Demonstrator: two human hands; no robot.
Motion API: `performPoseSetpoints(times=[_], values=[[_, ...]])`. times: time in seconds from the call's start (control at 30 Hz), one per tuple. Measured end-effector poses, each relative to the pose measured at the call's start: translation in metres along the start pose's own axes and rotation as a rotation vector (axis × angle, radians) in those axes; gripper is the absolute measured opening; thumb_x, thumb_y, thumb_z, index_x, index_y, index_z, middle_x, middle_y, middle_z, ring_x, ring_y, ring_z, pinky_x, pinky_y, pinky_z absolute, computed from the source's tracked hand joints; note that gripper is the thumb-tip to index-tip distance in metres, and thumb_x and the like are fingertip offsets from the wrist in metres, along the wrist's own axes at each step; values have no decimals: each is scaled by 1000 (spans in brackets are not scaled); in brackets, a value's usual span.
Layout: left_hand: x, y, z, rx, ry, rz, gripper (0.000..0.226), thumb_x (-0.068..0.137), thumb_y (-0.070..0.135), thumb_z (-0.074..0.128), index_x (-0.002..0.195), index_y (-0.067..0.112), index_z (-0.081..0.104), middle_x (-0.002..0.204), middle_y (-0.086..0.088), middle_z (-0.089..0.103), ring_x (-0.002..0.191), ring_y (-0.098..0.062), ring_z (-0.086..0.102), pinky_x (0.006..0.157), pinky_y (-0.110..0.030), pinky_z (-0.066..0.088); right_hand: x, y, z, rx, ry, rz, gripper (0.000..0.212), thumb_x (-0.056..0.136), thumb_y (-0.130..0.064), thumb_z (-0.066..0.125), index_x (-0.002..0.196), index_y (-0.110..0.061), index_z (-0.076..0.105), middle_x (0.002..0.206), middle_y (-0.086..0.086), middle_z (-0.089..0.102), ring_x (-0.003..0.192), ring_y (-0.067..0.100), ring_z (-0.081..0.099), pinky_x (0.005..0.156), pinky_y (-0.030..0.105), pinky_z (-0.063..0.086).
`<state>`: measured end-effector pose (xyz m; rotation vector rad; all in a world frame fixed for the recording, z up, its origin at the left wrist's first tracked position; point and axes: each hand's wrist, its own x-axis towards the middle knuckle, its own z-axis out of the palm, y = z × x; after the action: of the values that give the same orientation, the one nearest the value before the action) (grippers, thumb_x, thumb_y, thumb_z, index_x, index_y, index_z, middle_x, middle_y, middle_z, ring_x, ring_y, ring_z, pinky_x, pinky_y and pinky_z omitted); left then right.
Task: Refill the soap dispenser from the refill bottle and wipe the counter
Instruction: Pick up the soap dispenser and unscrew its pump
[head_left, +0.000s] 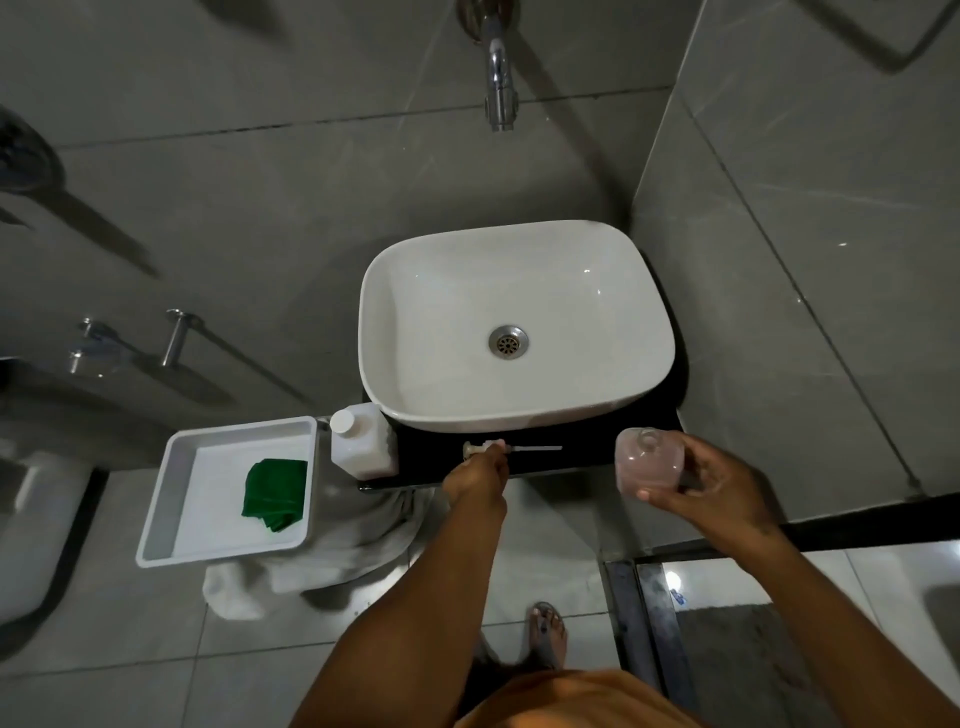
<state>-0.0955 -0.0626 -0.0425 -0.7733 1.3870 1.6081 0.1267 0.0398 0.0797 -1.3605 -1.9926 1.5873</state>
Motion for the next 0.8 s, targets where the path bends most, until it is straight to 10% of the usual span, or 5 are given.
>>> performPoseSetpoints(times=[0.2, 0.53, 0.8], values=[[-2, -3, 13, -114, 33, -46, 26, 88, 8, 78, 98, -7, 60, 123, -25, 67, 120, -36, 65, 85, -37, 55, 5, 2, -1, 0, -18, 9, 69, 66, 7, 85, 128, -9, 60, 111, 6, 66, 104, 21, 61, 60, 0, 45], [-3, -4, 13, -254, 93, -44, 56, 98, 17, 66, 142, -9, 43, 151, -26, 47, 141, -36, 48, 94, -39, 52, 11, -1, 0, 27, -38, 1, 66, 67, 13, 82, 128, -1, 59, 112, 8, 64, 89, 9, 56, 57, -3, 42], [-15, -8, 9, -111, 122, -43, 45, 74, 17, 91, 106, -6, 68, 99, -14, 75, 83, -26, 75, 68, -37, 62, 15, 8, -1, 19, -27, -33, 67, 65, 12, 83, 126, -1, 61, 113, 11, 67, 101, 22, 62, 62, -1, 45]])
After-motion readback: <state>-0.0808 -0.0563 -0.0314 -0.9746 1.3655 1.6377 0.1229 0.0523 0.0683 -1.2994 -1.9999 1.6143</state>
